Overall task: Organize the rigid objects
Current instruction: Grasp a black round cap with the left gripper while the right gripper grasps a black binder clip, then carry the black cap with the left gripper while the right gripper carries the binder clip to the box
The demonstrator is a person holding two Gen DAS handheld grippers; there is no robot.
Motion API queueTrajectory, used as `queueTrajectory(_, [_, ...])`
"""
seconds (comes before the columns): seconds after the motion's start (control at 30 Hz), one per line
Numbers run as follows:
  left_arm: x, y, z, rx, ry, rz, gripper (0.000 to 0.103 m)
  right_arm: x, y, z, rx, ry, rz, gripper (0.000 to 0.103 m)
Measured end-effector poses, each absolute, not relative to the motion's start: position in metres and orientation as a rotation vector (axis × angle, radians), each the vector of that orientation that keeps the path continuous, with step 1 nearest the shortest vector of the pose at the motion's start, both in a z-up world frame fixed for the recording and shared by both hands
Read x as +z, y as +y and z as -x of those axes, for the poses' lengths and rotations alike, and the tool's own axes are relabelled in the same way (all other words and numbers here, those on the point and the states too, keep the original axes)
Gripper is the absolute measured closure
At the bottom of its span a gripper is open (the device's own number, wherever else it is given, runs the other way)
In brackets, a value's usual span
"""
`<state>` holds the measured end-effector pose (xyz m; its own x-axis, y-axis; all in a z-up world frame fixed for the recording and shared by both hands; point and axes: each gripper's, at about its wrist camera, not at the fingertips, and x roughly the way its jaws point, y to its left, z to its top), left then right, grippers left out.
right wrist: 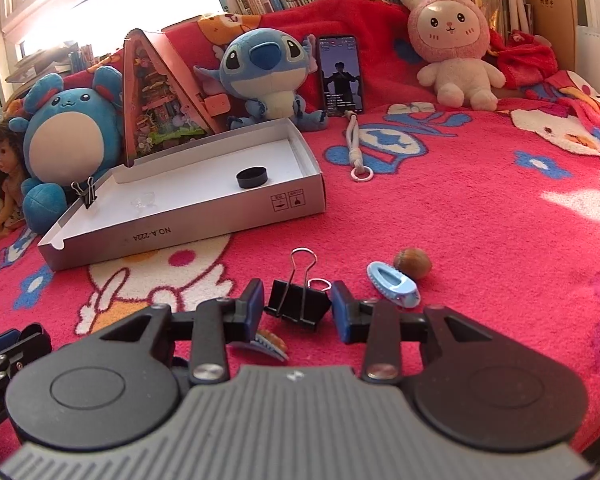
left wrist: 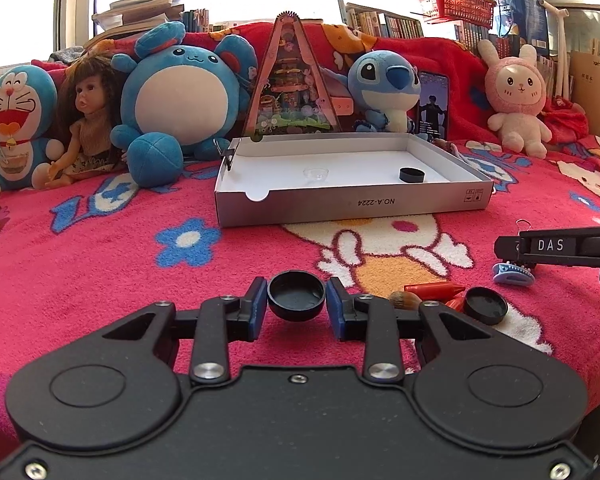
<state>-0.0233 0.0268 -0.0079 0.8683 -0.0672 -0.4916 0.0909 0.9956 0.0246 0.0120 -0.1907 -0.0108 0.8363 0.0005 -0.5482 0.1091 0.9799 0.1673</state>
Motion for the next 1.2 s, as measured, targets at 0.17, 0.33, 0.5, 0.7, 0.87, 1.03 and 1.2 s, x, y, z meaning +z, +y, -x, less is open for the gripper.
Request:
queueTrajectory(0.17, [-0.001,0.025,0.015,-0.078,0.499,-0.033,0.072,-0.004,-0.187,-0.012,-0.010,0.548,-0.152,0.062])
queueTrajectory(0.33, [0.008,0.019,0.002,-0.060,0.483,-0.030,0.072,0.004,-0.188,-0.017,0.013,0.517,-0.132,0.064])
queueTrajectory(0.5, [0.015,0.014,-0.014,-0.060,0.498,-0.015,0.072,0.011,-0.190,-0.028,0.018,0.513,-0.121,0.074])
queueTrajectory(0.7, [0.022,0.012,-0.022,-0.070,0.488,-0.004,0.072,0.013,-0.194,-0.029,0.035,0.529,-0.111,0.069])
queueTrajectory(0.87, [0.019,0.011,-0.022,-0.080,0.504,-0.004,0.072,0.003,-0.189,-0.016,0.062,0.547,-0.044,0.052])
queueTrajectory(1.03, [0.016,0.011,-0.018,-0.081,0.505,-0.017,0.072,-0.001,-0.186,-0.010,0.097,0.555,-0.007,0.052])
queueTrajectory(1.2, [0.013,0.010,-0.019,-0.079,0.518,-0.019,0.072,-0.003,-0.190,-0.004,0.129,0.561,-0.009,0.051])
